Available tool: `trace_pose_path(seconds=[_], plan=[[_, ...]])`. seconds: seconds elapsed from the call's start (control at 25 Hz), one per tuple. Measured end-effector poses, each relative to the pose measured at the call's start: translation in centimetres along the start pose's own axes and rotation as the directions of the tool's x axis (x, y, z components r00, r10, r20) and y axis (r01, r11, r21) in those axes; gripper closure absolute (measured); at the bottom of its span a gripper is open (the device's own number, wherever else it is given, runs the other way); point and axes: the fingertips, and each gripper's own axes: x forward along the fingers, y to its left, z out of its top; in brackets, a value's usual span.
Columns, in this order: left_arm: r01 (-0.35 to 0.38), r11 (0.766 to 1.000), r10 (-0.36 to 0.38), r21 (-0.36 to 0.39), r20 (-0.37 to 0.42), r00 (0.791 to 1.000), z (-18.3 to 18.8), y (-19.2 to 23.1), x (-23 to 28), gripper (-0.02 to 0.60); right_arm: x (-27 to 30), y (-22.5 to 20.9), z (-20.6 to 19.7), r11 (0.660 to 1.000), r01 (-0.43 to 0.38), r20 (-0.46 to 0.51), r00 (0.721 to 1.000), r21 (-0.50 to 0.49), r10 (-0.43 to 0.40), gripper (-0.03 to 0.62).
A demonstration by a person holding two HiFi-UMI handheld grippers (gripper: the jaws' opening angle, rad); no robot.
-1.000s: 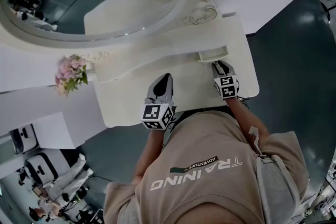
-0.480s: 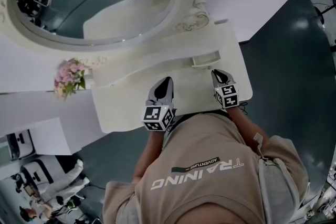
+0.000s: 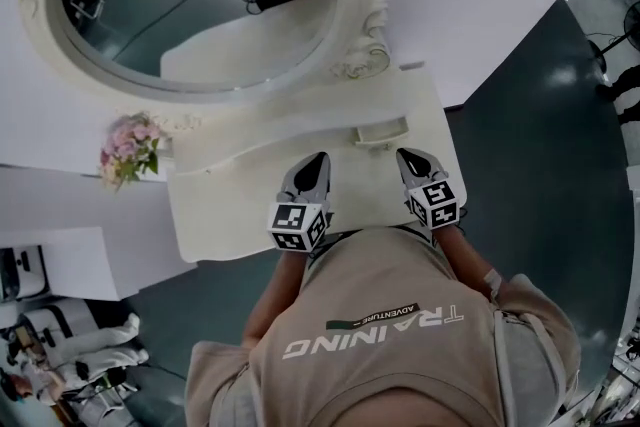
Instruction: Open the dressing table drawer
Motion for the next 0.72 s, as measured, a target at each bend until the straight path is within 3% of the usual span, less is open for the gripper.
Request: trace_pose_path(seconds=[0.32, 0.52, 0.72], plan=[[-0.013, 1.0, 0.011, 0.024, 0.056, 0.998, 3.0, 0.3, -0.1, 0.563, -1.8, 2.3, 6.9, 0.994, -0.075, 0.099, 0.992, -0.077, 0.083, 0.592], [-0.018, 0.999, 0.015, 0.028, 0.119, 0.993, 6.1, 0.6, -0.7, 0.563, -2.9, 3.4, 11.0, 0.98, -0.08, 0.156, 0.982, -0.182, 0.109, 0.592], [-0.007, 0.997, -0.006, 0.073, 0.173, 0.985, 8.8, 0.5, -0.8, 0.563, -3.4, 4.2, 14.0, 0.972, -0.081, 0.216, 0.968, -0.219, 0.129, 0.592]])
